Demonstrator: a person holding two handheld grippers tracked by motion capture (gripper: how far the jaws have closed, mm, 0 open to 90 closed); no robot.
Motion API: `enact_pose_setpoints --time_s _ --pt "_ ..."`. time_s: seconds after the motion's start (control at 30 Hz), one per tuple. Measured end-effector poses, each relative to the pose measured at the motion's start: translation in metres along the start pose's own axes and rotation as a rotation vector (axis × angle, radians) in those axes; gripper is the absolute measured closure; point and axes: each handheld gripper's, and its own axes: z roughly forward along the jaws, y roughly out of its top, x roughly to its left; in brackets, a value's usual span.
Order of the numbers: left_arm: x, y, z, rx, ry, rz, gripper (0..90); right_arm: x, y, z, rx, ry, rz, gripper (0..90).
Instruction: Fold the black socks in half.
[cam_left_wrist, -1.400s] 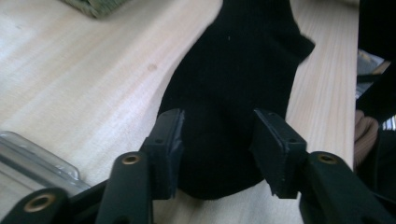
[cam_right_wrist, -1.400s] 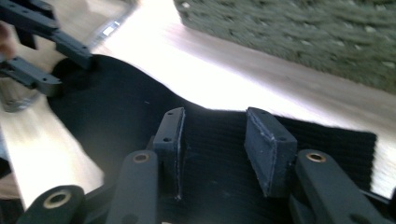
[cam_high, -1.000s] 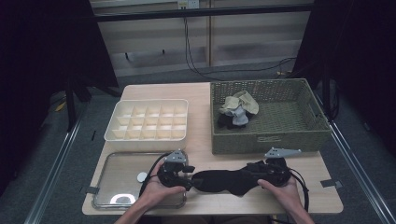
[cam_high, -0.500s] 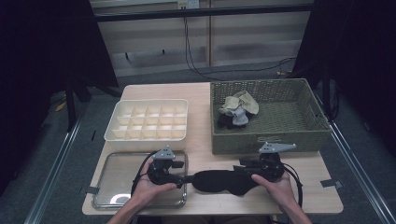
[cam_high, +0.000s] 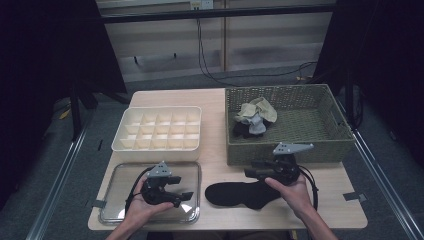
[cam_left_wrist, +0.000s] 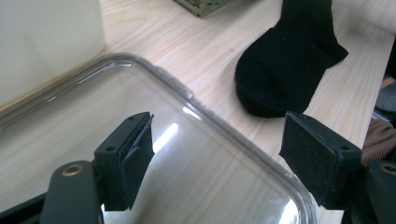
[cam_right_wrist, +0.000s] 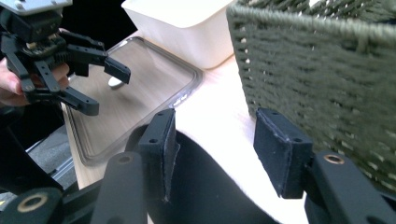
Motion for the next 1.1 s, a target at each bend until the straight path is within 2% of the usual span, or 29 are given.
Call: enact_pose_setpoints --time_s 0.17,0.23,0.27,0.33,0.43,0.57,0.73,0.83,1.1 --pt "0.004 -0.004 -0.003 -0.018 -0.002 -0.020 22.5 0.003 0.013 0.003 -0.012 0.005 -0.021 52.4" --pt "0.006 -0.006 -0.005 -0.022 0.003 -0.028 22.5 0.004 0.021 0.002 -0.030 0.032 -0.038 55.0" --pt "0.006 -0.007 -0.006 -0.024 0.008 -0.032 22.5 0.004 0.025 0.002 -0.037 0.029 -0.043 55.3" --pt "0.007 -0.008 -0.007 -0.029 0.016 -0.038 22.3 0.005 0.033 0.001 -0.041 0.044 -0.048 56.4" --pt "0.008 -0.009 -0.009 -0.040 0.023 -0.036 21.5 0.005 0.047 0.001 -0.028 0.036 -0.065 56.5" --pt "0.010 -0.009 -0.013 -0.053 0.033 -0.040 20.5 -0.007 0.065 0.002 -0.022 0.025 -0.068 57.3" --pt "0.012 -0.010 -0.015 -0.053 0.038 -0.049 20.0 -0.025 0.080 0.010 0.009 -0.013 -0.060 57.6" --pt "0.012 -0.010 -0.015 -0.061 0.036 -0.059 19.8 -0.032 0.086 0.015 0.021 -0.026 -0.056 57.6" --pt "0.012 -0.009 -0.015 -0.063 0.027 -0.051 18.1 -0.050 0.110 0.026 0.051 -0.066 -0.055 57.8"
